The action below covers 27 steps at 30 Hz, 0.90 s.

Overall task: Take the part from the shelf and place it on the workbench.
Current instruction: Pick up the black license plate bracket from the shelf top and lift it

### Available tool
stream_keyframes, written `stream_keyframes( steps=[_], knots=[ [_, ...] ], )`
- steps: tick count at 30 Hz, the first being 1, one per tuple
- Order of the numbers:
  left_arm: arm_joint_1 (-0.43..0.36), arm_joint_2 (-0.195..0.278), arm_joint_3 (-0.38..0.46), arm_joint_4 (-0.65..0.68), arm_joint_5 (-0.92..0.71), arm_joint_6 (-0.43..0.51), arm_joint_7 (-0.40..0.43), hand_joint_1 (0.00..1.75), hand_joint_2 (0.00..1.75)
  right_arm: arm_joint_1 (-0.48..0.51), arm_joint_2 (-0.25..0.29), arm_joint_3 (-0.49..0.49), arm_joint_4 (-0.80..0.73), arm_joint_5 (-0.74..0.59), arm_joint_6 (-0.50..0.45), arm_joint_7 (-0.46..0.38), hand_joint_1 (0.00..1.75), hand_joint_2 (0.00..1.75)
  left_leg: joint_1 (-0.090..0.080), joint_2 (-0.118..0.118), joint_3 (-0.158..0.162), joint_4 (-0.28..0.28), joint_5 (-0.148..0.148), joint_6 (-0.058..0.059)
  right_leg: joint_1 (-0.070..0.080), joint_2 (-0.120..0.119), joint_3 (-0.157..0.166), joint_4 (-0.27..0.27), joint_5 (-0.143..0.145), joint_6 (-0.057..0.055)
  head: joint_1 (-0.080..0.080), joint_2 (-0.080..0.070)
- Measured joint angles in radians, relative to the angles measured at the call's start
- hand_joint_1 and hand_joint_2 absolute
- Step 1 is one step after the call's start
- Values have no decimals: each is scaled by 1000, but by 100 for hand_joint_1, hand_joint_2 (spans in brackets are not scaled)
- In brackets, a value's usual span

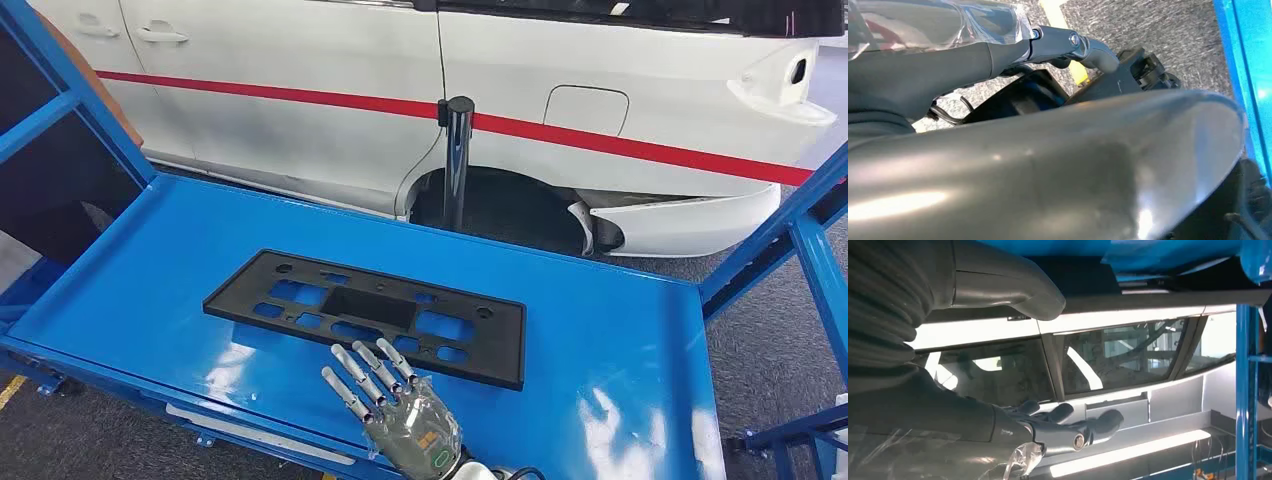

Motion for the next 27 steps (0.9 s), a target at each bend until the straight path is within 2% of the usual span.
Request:
stream_keyframes(
  steps=[1,3,4,7,8,9,12,14,16,17,18,19,20,22,23,24,27],
  knots=[
    [0,0,0,0,0,0,-2,0,0,2,0,0,2,0,0,-2,0,175,0,0,0,0,0,0,0,0,-15,31,-8,1,0,0],
    [1,0,-1,0,-1,0,-5,0,0,5,0,-1,8,0,1,-7,0,175,-1,-1,0,1,-1,0,0,0,-33,66,-8,1,0,0],
    [1,0,-2,0,-2,0,-5,0,0,7,0,-1,10,0,1,-10,0,175,-2,-2,1,2,-1,0,0,0,-24,47,12,1,0,0],
    [1,0,-2,0,-7,1,-5,0,0,7,0,-2,12,-1,2,-13,0,175,-4,-4,4,6,-7,-8,-1,0,69,-147,104,-4,0,0],
    [1,-1,-3,0,-8,2,-5,0,0,7,1,-2,12,-1,3,-14,0,175,-6,-4,3,9,-10,-13,0,1,89,-191,119,-8,0,0],
    [1,-1,-3,0,-8,2,-5,0,0,7,3,-2,13,-2,4,-14,0,175,-7,-4,2,11,-12,-17,2,2,98,-211,122,-13,-1,0],
    [0,0,-4,0,-7,3,-5,0,0,7,8,-3,14,-5,7,-17,0,175,-4,-4,-2,21,-21,-31,3,1,98,-217,124,-30,-1,0],
    [-1,1,-4,0,-6,3,-6,0,0,7,10,-4,15,-8,8,-20,0,175,0,-3,-34,91,-62,-44,-1,-1,99,-219,127,-38,-3,0],
    [-5,1,-4,0,-5,3,-7,0,0,7,11,-4,16,-8,8,-21,0,175,4,-2,-94,225,-124,-57,-2,-4,99,-219,127,-42,-4,0],
    [-7,1,-3,0,-5,3,-7,0,0,7,11,-4,18,-9,8,-22,0,175,5,-2,-121,283,-143,-61,-2,-4,98,-219,127,-42,-4,0],
    [-8,2,-3,0,-6,3,-8,0,0,8,11,-4,19,-9,8,-23,0,175,6,-2,-134,310,-146,-63,-2,-4,99,-218,128,-42,-4,0],
    [-8,2,-3,0,-7,3,-8,0,0,8,11,-4,20,-9,8,-24,0,175,7,-2,-128,299,-132,-64,-2,-4,99,-218,128,-42,-4,0],
    [-7,2,-3,0,-8,3,-8,0,0,8,12,-4,21,-9,8,-25,0,175,8,-2,-104,248,-102,-63,-2,-3,100,-218,129,-42,-4,0],
    [-4,3,-4,0,-8,2,-7,0,0,7,14,-4,21,-10,8,-26,0,175,7,-2,-36,103,-39,-58,-1,0,100,-217,131,-39,-4,0],
    [-3,3,-4,0,-9,0,-7,0,0,7,15,-5,21,-10,8,-27,0,175,6,-3,-14,52,-20,-53,1,0,99,-217,132,-35,-4,0],
    [-3,3,-4,0,-9,-1,-8,0,0,6,15,-5,21,-11,8,-28,0,175,3,-4,-6,26,-13,-48,2,1,97,-217,133,-30,-4,0],
    [-3,3,-4,0,-11,-4,-9,0,0,5,15,-5,23,-12,8,-30,0,175,-1,-4,-11,17,-3,-26,0,2,92,-216,135,-13,-4,0]
  ],
)
